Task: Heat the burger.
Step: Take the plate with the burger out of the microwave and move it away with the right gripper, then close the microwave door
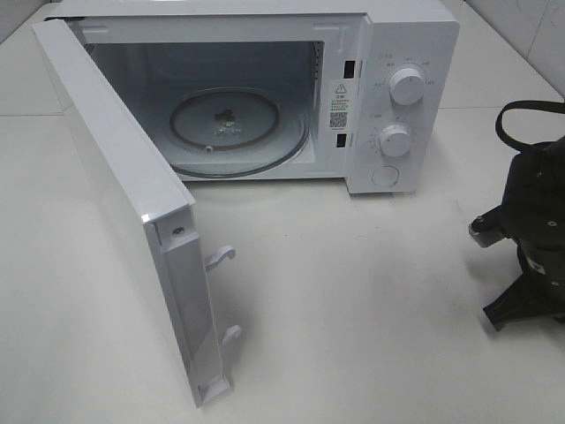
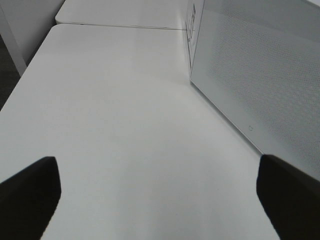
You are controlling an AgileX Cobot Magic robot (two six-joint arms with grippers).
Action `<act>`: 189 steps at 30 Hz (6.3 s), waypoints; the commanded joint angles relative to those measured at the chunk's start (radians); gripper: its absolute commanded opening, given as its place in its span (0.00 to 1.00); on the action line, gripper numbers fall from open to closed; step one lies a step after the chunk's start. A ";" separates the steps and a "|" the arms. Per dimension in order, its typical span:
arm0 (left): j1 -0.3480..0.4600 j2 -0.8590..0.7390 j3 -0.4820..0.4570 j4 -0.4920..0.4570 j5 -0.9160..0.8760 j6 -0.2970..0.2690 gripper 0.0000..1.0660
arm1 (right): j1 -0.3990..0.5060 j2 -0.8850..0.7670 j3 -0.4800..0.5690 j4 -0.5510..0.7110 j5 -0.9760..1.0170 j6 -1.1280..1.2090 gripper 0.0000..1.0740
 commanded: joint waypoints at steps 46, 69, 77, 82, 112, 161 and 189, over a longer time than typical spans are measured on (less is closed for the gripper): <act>-0.001 -0.023 0.001 -0.005 -0.006 0.000 0.94 | -0.005 -0.620 -0.084 0.767 0.101 -0.739 0.76; -0.001 -0.023 0.001 -0.005 -0.006 0.000 0.94 | -0.003 -1.174 -0.083 0.817 0.394 -0.750 0.71; -0.001 -0.023 0.001 -0.005 -0.006 0.000 0.94 | -0.008 -1.383 -0.024 0.816 0.398 -0.744 0.71; -0.001 -0.023 0.001 -0.005 -0.006 0.000 0.94 | -0.090 -1.507 0.038 0.821 0.396 -0.735 0.71; -0.001 -0.022 0.001 -0.005 -0.006 0.000 0.94 | -0.320 -1.929 0.215 0.892 0.271 -0.754 0.71; -0.001 -0.022 0.001 -0.005 -0.006 0.000 0.94 | -0.320 -1.929 0.215 0.892 0.271 -0.751 0.71; -0.001 0.025 -0.052 -0.006 -0.061 -0.003 0.94 | -0.320 -1.929 0.215 0.892 0.271 -0.753 0.71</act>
